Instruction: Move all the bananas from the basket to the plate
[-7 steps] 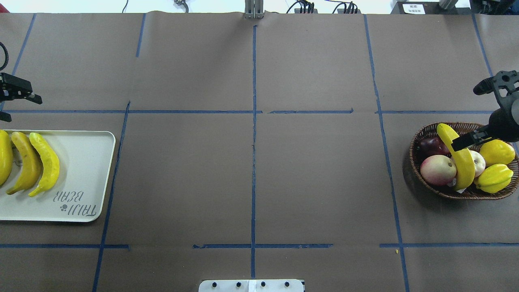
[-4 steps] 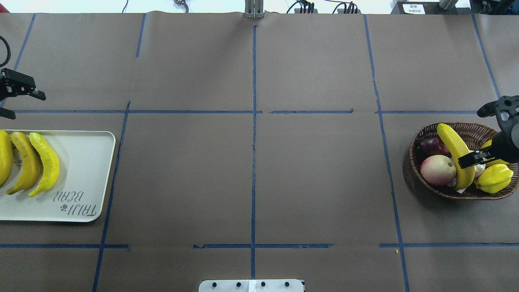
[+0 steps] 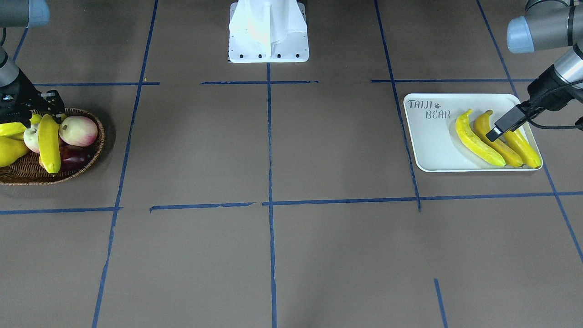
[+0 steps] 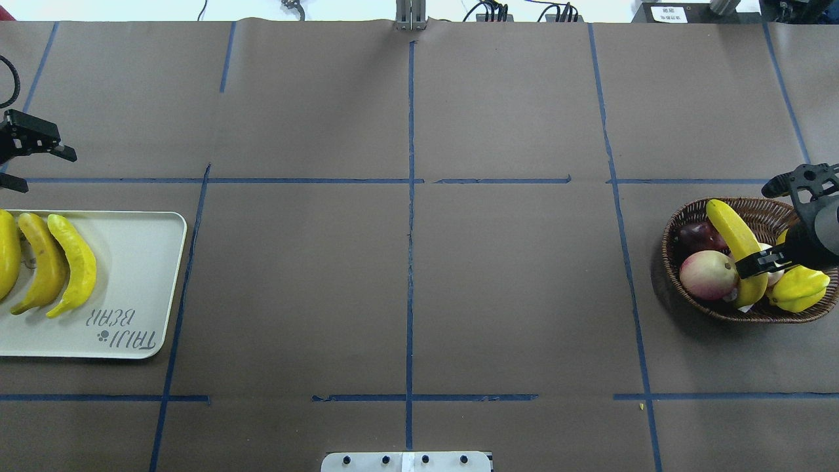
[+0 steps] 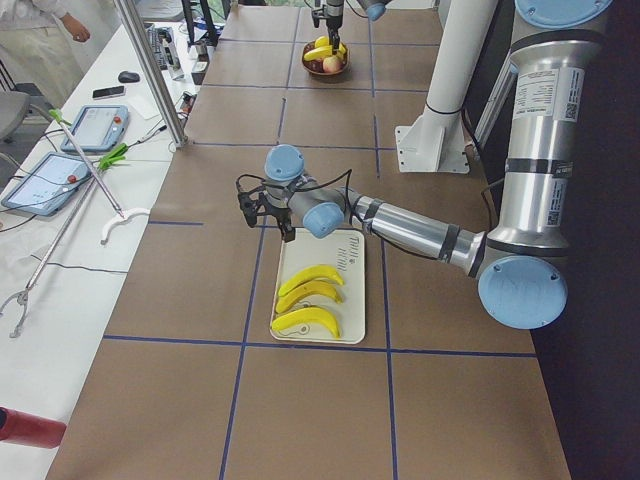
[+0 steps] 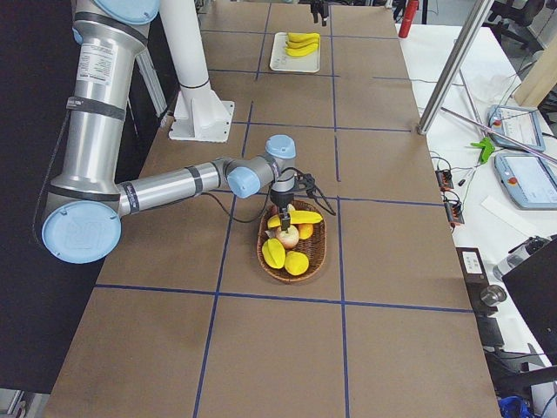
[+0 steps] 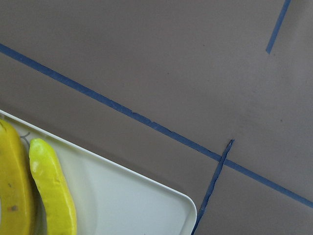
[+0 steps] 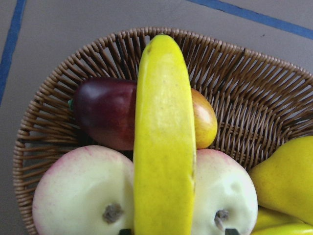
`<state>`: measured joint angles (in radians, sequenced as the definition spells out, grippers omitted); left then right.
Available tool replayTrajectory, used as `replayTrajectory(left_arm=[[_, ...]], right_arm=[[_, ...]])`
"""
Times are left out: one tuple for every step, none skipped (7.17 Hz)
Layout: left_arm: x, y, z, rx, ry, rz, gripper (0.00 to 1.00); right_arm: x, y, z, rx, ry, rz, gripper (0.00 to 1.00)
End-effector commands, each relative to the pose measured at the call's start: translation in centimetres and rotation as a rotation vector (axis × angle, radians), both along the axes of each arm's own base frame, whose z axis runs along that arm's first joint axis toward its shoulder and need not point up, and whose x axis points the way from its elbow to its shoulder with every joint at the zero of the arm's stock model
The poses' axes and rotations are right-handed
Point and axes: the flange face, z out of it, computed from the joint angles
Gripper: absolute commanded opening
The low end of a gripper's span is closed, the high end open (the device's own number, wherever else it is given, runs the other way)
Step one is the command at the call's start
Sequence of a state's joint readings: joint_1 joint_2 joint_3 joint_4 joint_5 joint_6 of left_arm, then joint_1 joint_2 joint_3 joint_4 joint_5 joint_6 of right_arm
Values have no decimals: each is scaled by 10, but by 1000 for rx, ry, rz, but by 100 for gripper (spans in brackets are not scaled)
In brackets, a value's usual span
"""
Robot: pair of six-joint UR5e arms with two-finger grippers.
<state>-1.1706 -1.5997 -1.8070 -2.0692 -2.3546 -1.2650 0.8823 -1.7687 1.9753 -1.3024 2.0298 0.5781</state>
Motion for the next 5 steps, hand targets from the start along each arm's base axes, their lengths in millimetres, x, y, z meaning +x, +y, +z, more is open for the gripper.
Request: replayTrajectory(left_arm=[[0, 0, 1, -2, 0, 0, 100], [0, 1, 0, -1, 1, -1, 100], [0, 0, 1, -3, 0, -1, 100], [0, 0, 1, -3, 0, -1, 100], [1, 1, 1, -4, 0, 1, 100]], right_arm=[[-3, 1, 1, 1, 2, -7, 58], [-3, 1, 2, 0, 3, -7, 44], [-3, 1, 2, 0, 3, -7, 40], [-3, 0, -1, 7, 0, -10, 29], [-3, -1, -11, 21, -16, -14, 19]])
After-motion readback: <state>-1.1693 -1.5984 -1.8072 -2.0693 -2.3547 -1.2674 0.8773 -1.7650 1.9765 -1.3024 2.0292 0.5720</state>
